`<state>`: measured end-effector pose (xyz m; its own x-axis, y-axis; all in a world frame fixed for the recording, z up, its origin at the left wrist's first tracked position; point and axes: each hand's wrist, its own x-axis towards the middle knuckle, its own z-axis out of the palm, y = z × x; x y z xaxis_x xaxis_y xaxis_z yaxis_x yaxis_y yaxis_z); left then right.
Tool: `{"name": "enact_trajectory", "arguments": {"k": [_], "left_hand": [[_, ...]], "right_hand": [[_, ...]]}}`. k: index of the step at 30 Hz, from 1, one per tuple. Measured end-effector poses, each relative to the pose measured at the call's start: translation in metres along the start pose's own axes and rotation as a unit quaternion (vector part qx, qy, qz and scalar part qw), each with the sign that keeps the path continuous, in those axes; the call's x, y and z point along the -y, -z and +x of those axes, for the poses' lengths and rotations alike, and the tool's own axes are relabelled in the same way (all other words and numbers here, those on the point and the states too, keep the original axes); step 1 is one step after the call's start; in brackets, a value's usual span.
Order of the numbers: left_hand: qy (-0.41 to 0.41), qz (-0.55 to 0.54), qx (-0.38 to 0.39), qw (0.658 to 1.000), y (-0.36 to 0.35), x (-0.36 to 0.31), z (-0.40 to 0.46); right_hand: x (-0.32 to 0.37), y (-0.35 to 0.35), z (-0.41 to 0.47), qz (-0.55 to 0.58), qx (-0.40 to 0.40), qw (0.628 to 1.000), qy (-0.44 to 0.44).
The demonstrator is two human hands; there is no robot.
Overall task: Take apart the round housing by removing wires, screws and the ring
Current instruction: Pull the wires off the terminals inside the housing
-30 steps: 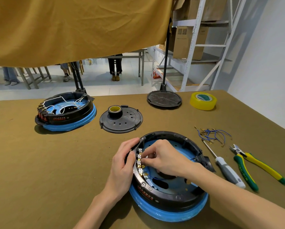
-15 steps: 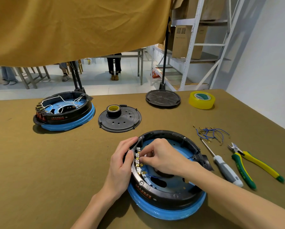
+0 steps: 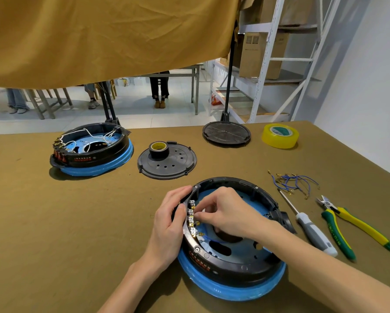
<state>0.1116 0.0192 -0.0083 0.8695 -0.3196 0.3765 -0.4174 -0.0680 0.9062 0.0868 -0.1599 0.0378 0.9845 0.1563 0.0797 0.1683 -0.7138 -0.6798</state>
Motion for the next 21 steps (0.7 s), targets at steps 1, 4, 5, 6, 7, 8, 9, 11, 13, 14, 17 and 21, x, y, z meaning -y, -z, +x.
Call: {"name": "enact_trajectory", "arguments": {"k": [1,4,5,6,7,8,9,11,13,14,17,21], "left_hand": [[-0.001,0.0,-0.001,1.0,0.0,0.0,0.0],[-0.003,0.001,-0.007,1.0,0.0,0.0,0.0],[-0.002,-0.001,-0.006,1.0,0.0,0.0,0.0],[0.001,-0.004,-0.005,1.0,-0.001,0.0,0.0],[0.004,-0.007,-0.004,1.0,-0.001,0.0,0.0],[0.005,-0.007,-0.005,1.0,-0.001,0.0,0.0],[0.005,-0.007,-0.005,1.0,-0.001,0.0,0.0],[0.007,-0.007,-0.004,1.0,-0.001,0.0,0.0],[0.008,-0.007,-0.003,1.0,0.0,0.0,0.0],[0.008,-0.006,-0.003,1.0,0.0,0.0,-0.001],[0.008,-0.006,-0.005,1.0,0.0,-0.001,0.0],[0.005,-0.002,-0.005,1.0,0.0,-0.001,0.0]], "right_hand": [[0.0,-0.001,0.0,-0.006,0.002,1.0,0.004],[0.0,0.001,0.0,0.006,0.002,1.0,-0.001],[-0.002,0.002,0.0,0.02,-0.016,1.0,-0.005],[-0.003,0.004,0.001,0.03,-0.045,0.998,-0.012],[-0.003,0.005,0.003,0.029,-0.075,0.997,-0.02],[-0.004,0.006,0.004,0.017,-0.094,0.995,-0.024],[-0.003,0.006,0.006,-0.005,-0.095,0.995,-0.024],[0.0,0.003,0.007,-0.045,-0.059,0.997,-0.021],[0.003,0.001,0.009,-0.056,-0.022,0.998,-0.022],[0.004,0.001,0.011,-0.058,-0.009,0.998,-0.025],[0.008,0.004,0.016,-0.052,0.033,0.997,-0.037],[0.009,0.003,0.012,-0.044,0.045,0.997,-0.037]]}}
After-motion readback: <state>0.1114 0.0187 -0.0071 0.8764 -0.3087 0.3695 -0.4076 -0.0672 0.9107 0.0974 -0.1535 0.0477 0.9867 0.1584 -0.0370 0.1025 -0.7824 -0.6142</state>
